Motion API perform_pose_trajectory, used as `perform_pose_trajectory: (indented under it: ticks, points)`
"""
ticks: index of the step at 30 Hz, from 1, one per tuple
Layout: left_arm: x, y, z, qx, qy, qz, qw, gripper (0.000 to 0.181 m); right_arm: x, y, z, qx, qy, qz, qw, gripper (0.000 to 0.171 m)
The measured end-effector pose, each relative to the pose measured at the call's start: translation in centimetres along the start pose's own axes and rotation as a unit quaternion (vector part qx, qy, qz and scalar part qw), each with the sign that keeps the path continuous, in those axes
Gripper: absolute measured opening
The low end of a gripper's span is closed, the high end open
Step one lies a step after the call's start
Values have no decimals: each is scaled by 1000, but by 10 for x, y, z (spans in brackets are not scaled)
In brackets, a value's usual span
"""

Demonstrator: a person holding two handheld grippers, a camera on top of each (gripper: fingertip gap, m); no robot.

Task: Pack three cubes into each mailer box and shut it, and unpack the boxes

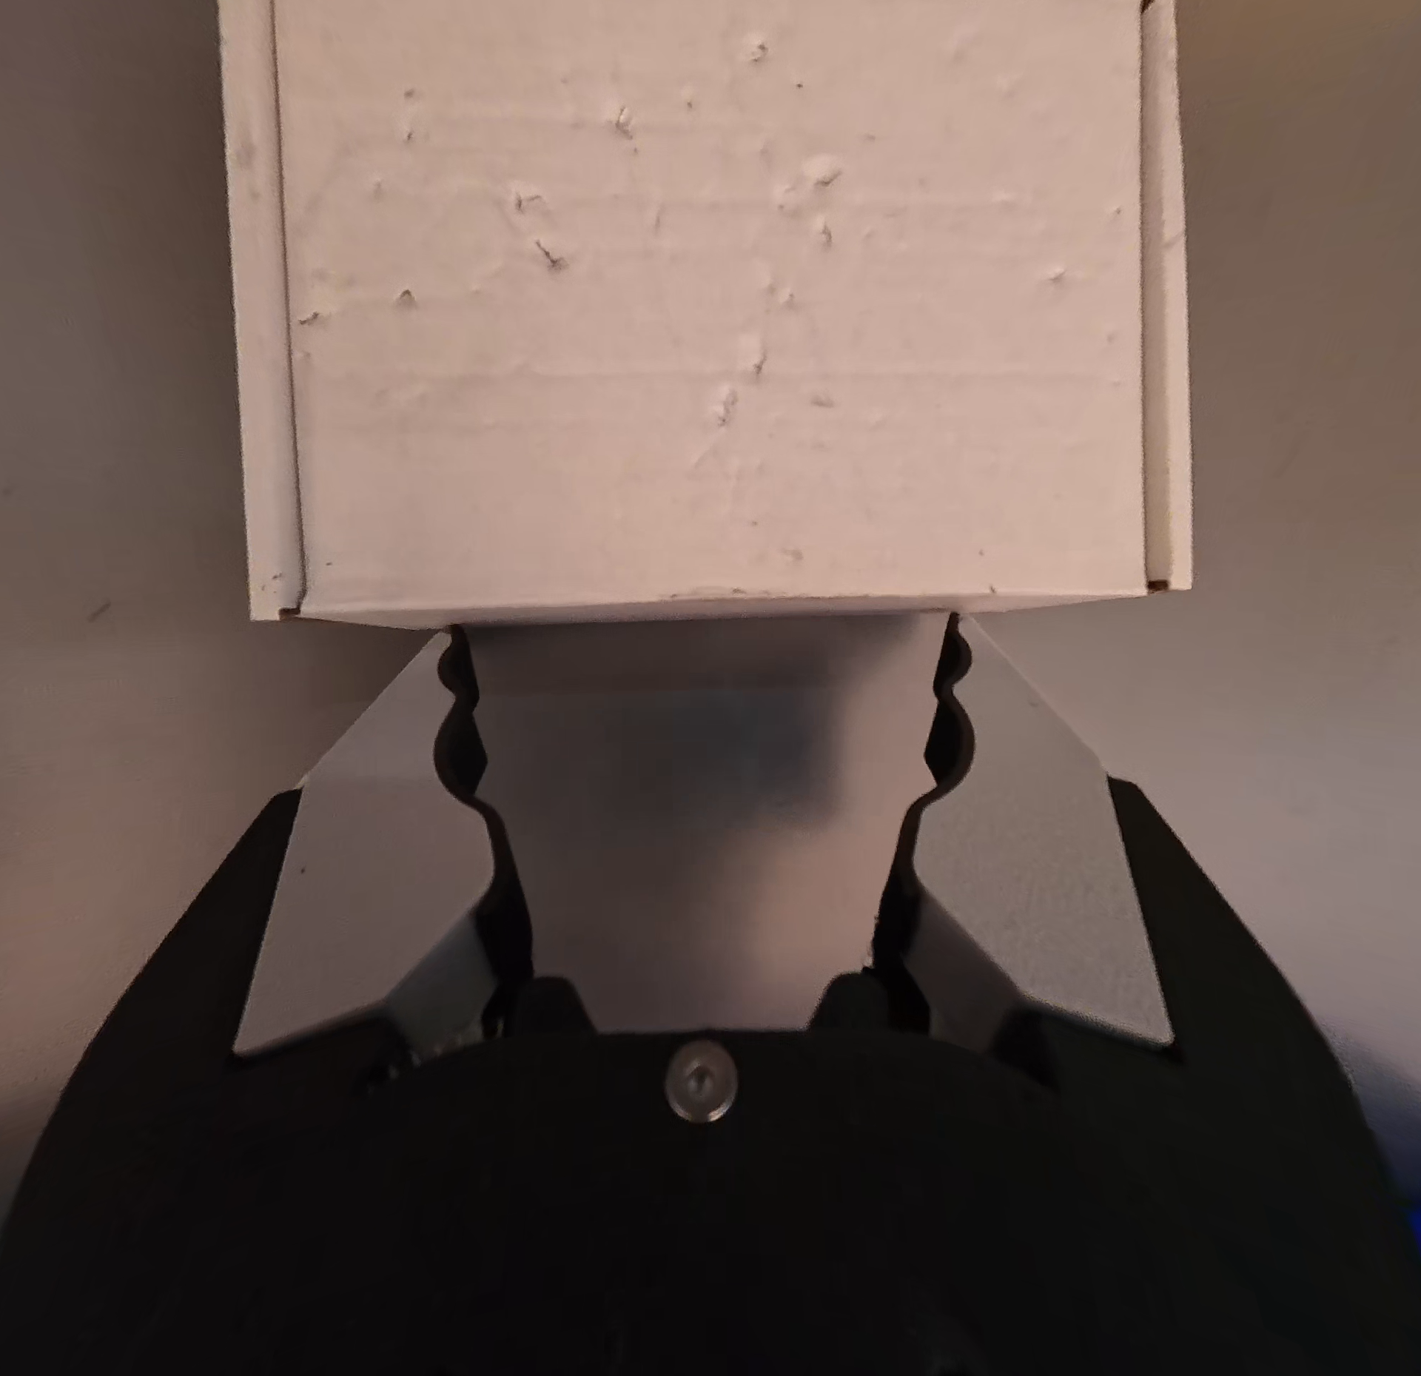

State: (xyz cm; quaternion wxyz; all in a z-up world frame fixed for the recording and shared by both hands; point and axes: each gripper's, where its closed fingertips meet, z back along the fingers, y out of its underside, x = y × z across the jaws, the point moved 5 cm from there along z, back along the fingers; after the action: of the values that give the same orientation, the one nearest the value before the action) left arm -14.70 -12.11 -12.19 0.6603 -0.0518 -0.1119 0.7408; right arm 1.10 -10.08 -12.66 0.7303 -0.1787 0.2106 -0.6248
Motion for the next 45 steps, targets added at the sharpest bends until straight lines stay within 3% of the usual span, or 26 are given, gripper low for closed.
perform_pose_trajectory:
  ticks: [1,25,45]
  points:
    - [1,0,1,-3,0,2,1000,132,0,0,0,-1,-2,-1,1000,119]
    - [2,-13,-10,12,1,13,1000,137,1,-8,-7,-30,-9,-22,999,120]
    - [-1,-11,-9,-33,4,10,999,132,2,-9,-8,-51,-9,-14,999,122]
